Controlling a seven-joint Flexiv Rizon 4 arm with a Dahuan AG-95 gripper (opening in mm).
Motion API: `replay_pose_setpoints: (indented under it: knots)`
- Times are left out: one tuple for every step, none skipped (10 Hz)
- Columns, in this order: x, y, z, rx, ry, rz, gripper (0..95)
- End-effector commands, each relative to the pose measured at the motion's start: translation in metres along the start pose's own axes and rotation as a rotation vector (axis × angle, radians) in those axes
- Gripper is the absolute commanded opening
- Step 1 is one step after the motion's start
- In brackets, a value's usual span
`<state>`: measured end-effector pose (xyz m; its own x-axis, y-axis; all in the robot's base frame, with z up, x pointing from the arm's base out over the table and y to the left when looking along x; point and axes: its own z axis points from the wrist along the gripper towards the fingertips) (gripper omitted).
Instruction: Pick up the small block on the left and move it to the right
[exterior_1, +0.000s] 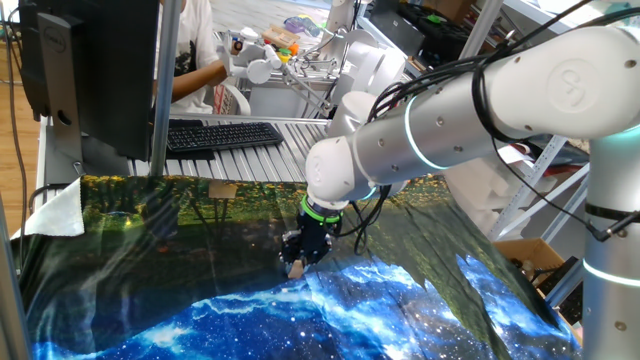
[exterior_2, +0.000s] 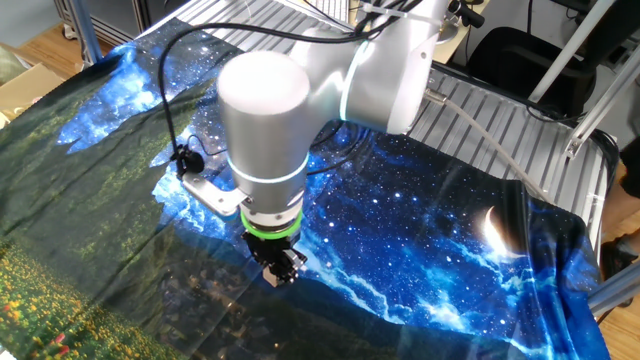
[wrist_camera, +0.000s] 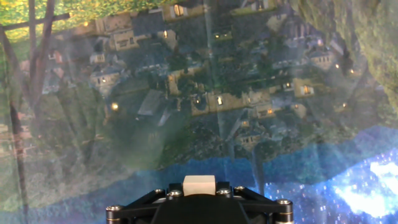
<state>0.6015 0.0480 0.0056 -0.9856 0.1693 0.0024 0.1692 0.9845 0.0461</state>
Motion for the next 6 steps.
replay_pose_setpoints:
  knots:
    - [-0.0015, 0.0003, 0.0035, 0.008, 0.018, -0.002, 38.0]
    - [-0.0014, 0.0002, 0.0039, 0.02, 0.02, 0.001, 38.0]
    - [-0.0013, 0.0002, 0.0035, 0.023, 0.026, 0.008, 38.0]
    - [-0.0012, 0.0002, 0.003, 0.022, 0.025, 0.009, 38.0]
    - [-0.0012, 0.0002, 0.0032, 0.022, 0.021, 0.009, 38.0]
    - [-0.0011, 0.0001, 0.0034, 0.02, 0.021, 0.01, 38.0]
